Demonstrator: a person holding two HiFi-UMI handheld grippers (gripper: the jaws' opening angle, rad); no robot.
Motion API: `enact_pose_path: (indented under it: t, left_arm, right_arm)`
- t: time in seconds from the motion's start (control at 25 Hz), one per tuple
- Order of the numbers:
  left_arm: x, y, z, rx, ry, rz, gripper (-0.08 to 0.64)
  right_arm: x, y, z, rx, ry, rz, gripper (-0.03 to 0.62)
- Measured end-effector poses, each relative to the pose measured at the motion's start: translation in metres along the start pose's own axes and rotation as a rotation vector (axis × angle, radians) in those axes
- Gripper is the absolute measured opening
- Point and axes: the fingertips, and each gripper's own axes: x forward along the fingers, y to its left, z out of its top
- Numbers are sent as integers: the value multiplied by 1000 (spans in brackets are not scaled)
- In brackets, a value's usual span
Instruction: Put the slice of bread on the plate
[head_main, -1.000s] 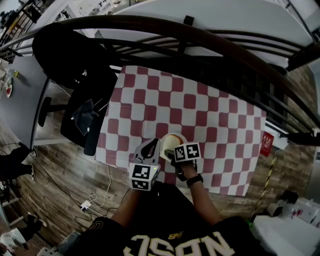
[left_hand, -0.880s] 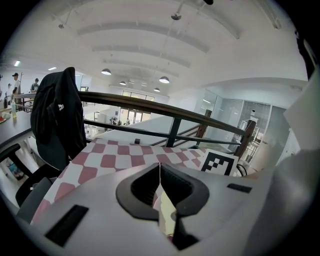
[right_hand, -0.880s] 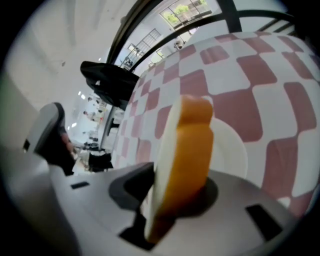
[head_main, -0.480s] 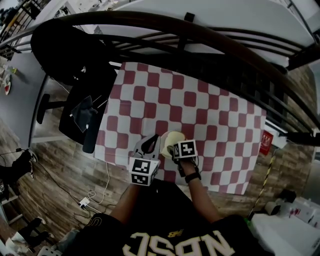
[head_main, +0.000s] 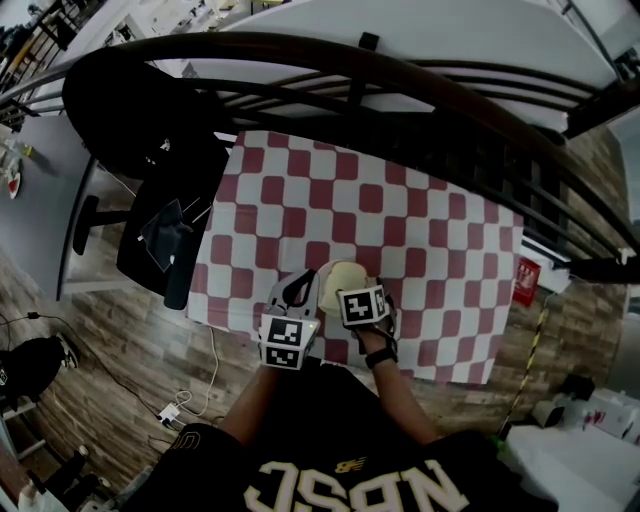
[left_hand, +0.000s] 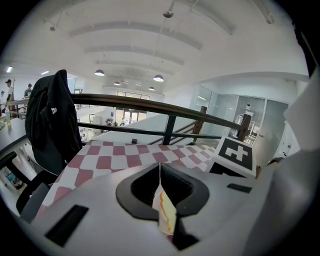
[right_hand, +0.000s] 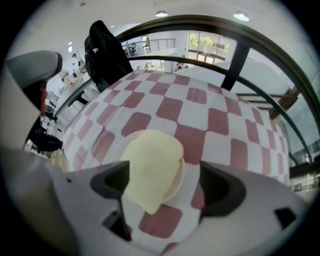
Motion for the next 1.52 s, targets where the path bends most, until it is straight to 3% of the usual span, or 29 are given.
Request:
enact_pose_path:
  t: [0.16, 0.52, 0.56, 0.68, 0.88, 1.04, 1.24, 1.52]
  left_arm:
    - [-3, -6, 9, 7, -22, -11, 28]
    - [-25, -27, 59, -19, -147, -24, 28]
    - [-27, -29, 70, -16, -172, -27, 28]
    - [-36, -39, 107, 17, -251, -40, 28]
    - [-59, -61, 151, 72, -351, -63, 28]
    - [-71, -73, 168, 111, -406, -74, 28]
    - [-84, -81, 181, 136, -444, -73, 28]
    - [-95, -86, 192, 153, -473, -75, 28]
  right_arm:
    - [-21, 0, 3, 69, -78, 38, 430]
    - [-131, -6, 61, 97, -491, 114, 418]
    - [-147, -8, 70, 94, -541, 111, 398]
    - [-194, -13, 92, 78, -687, 86, 239]
    - [-261, -6, 106, 53, -884, 97, 97]
    - [-303, 0, 111, 21, -1017, 90, 27]
    - [-335, 4, 112, 1, -1109, 87, 15]
    - [-355, 4, 110, -7, -1153, 59, 15]
